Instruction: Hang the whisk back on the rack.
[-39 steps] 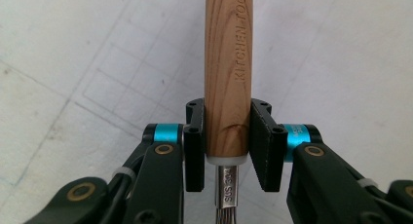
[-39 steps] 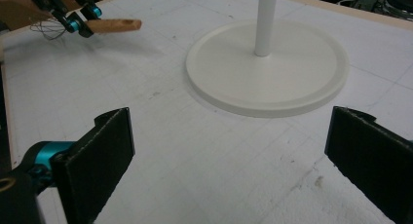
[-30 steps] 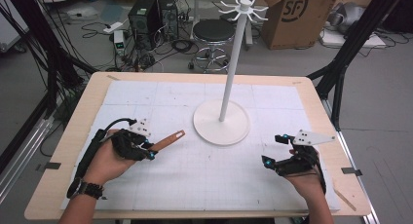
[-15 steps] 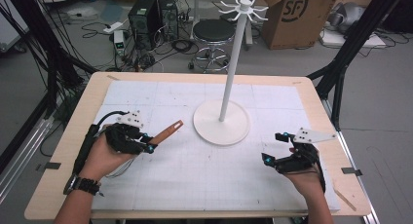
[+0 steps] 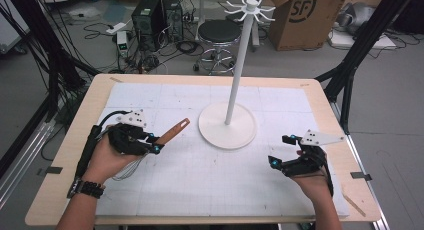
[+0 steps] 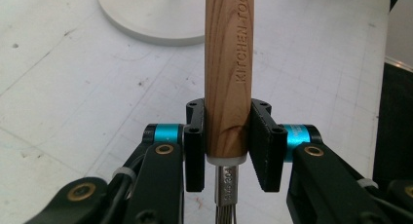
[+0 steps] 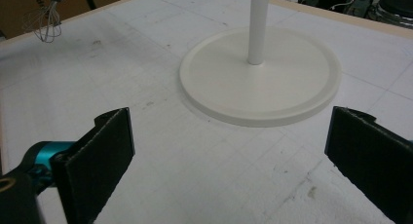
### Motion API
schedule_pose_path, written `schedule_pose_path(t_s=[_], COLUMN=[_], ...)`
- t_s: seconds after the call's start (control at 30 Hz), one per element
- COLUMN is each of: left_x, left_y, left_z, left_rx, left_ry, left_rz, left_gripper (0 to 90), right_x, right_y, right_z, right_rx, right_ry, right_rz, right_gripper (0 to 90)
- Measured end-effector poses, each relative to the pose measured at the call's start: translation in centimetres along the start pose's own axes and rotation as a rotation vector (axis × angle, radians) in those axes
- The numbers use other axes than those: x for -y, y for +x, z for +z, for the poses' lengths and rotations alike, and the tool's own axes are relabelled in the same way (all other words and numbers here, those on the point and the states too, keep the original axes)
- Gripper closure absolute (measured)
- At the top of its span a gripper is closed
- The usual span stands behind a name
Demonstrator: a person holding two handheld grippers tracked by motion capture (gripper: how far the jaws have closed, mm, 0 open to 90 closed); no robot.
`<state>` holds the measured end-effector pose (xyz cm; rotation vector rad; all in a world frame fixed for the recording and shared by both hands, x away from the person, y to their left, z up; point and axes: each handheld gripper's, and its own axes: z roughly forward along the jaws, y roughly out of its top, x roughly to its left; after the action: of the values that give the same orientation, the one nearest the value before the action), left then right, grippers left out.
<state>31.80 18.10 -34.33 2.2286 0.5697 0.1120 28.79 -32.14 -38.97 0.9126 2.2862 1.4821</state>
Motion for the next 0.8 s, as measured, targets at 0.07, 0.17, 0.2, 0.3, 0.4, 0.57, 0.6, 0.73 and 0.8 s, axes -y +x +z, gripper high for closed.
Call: schedule_pose_path(t_s=[0.07,0.17,0.2,0.3,0.4,0.57,0.6,0.73,0.8], left_x=[-0.1,-0.2,-0.2,-0.3,-0.4,-0.9,-1.0,-1.4,-2.0], left_y=[0.0,0.0,0.0,-0.1,-0.3,-0.2,-0.2,0.0,-0.2], left_z=[0.0,0.1,0.1,0.3,0.3,0.1,0.0,0.0,0.0], left_rx=[0.011,0.017,0.020,0.024,0.035,0.098,0.113,0.147,0.138], left_ry=[-0.010,-0.018,-0.016,-0.020,-0.040,-0.126,-0.150,-0.210,-0.200], left_rz=[0.002,-0.001,0.000,0.005,0.006,-0.015,-0.026,-0.047,-0.035], left_gripper=[70.4,70.4,70.4,70.5,70.5,70.5,70.5,70.5,70.5], right_x=[0.0,0.0,0.0,0.0,0.0,0.0,0.0,0.0,0.1], right_y=[0.1,0.1,0.1,0.0,0.1,0.3,0.4,0.4,0.4], right_z=[0.0,-0.1,-0.1,-0.1,-0.1,-0.1,-0.1,-0.5,-0.6], right_rx=[0.001,-0.001,0.001,0.000,0.001,-0.004,-0.004,-0.007,-0.008], right_ry=[-0.001,-0.001,-0.001,-0.002,0.001,0.004,0.004,-0.007,-0.009], right_rz=[0.003,0.000,0.002,0.000,-0.004,-0.015,-0.014,-0.013,-0.013], right_gripper=[2.6,2.7,2.7,2.7,2.7,2.7,2.7,2.7,2.7])
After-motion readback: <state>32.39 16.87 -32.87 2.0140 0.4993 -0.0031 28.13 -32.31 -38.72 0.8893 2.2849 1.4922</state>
